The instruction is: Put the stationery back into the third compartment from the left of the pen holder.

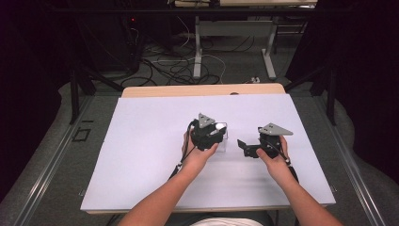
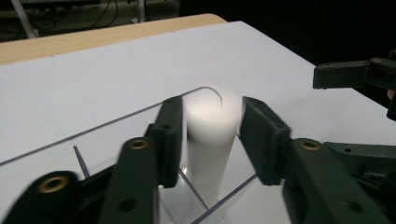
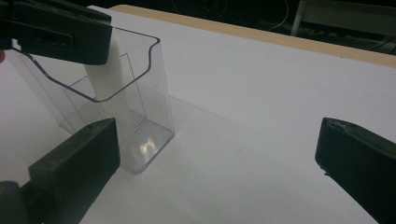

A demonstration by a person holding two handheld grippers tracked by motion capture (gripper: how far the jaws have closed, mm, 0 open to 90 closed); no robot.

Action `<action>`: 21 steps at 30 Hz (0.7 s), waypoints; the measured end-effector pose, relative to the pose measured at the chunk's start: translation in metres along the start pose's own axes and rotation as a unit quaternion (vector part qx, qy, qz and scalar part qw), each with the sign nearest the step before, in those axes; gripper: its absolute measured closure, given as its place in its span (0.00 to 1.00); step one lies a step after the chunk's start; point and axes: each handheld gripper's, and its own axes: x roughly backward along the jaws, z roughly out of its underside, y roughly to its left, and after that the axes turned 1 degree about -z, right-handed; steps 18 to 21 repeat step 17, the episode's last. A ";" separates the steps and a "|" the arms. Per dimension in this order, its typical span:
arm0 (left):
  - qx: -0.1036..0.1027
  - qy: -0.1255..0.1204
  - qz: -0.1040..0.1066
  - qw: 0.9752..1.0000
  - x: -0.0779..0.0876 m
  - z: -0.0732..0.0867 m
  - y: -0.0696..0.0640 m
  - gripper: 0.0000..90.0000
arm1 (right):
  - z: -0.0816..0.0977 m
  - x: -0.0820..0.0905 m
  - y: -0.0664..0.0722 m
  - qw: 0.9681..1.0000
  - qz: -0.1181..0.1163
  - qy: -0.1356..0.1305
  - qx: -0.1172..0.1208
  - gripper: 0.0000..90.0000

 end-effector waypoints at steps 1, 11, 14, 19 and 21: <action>-0.004 -0.002 -0.004 1.000 0.001 -0.001 0.000 0.54 | 0.000 0.000 0.000 1.000 -0.001 -0.002 0.000 0.00; -0.025 -0.001 0.013 1.000 0.021 -0.008 0.011 0.31 | -0.001 0.001 0.000 1.000 0.001 -0.001 -0.001 0.00; -0.022 -0.009 0.015 1.000 0.030 -0.010 0.018 0.28 | -0.001 0.001 0.000 1.000 0.002 -0.001 -0.003 0.00; -0.009 -0.011 0.014 1.000 0.041 -0.012 0.026 0.27 | -0.001 0.002 -0.002 1.000 0.006 0.001 0.000 0.00; -0.009 -0.011 0.014 1.000 0.041 -0.012 0.026 0.27 | -0.001 0.002 -0.002 1.000 0.006 0.001 0.000 0.00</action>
